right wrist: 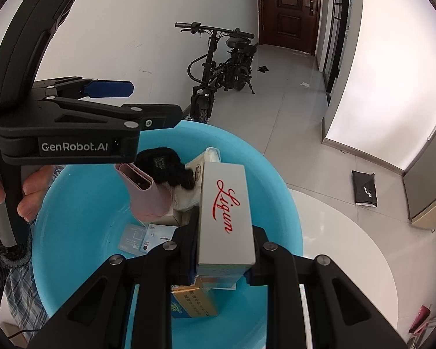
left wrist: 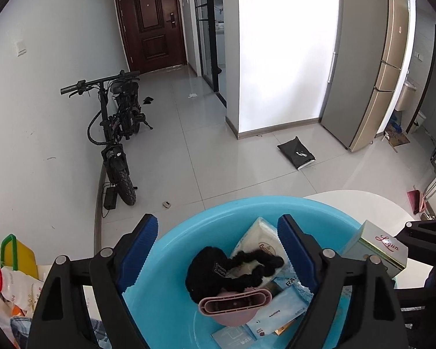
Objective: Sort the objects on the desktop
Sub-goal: 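Open the left tool to drop the black item into the basin while the right tool holds the box, then lower the Liqun box into the basin and open the right tool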
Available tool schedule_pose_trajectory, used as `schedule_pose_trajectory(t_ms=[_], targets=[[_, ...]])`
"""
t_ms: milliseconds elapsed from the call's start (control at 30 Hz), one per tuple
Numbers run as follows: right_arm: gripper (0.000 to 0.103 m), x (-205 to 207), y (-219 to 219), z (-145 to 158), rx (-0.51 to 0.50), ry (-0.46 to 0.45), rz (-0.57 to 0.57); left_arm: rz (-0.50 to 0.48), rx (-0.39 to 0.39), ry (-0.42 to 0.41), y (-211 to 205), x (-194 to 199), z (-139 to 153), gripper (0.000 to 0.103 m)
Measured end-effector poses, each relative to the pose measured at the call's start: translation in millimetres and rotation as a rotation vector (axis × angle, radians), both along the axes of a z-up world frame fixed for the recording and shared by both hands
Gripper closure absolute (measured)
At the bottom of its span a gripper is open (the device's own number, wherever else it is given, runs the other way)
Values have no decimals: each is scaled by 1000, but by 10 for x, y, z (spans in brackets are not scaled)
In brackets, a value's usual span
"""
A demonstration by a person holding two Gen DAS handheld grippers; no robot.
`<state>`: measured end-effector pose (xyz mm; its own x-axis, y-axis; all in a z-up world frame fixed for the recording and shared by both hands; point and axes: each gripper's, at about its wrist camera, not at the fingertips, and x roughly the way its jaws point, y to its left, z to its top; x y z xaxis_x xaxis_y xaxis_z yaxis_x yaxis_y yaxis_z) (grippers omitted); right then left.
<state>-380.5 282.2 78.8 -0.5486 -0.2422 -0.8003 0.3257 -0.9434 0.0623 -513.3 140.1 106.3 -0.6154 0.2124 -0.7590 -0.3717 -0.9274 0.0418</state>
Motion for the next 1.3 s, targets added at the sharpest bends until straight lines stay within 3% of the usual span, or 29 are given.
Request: schedule_pose_trajectory(t_ms=[533,867,1300], targets=[[82,-139,-36,93,5,-9,-25,-19,13,-37,-298,375,29,17],[82,-339,-49,-82,48,-39,-68,-84,-3,-61,-176,529,-87,17],[82,-199,4,-149,115,-61,-61,-131,20,-70,-56,621,-157,17]])
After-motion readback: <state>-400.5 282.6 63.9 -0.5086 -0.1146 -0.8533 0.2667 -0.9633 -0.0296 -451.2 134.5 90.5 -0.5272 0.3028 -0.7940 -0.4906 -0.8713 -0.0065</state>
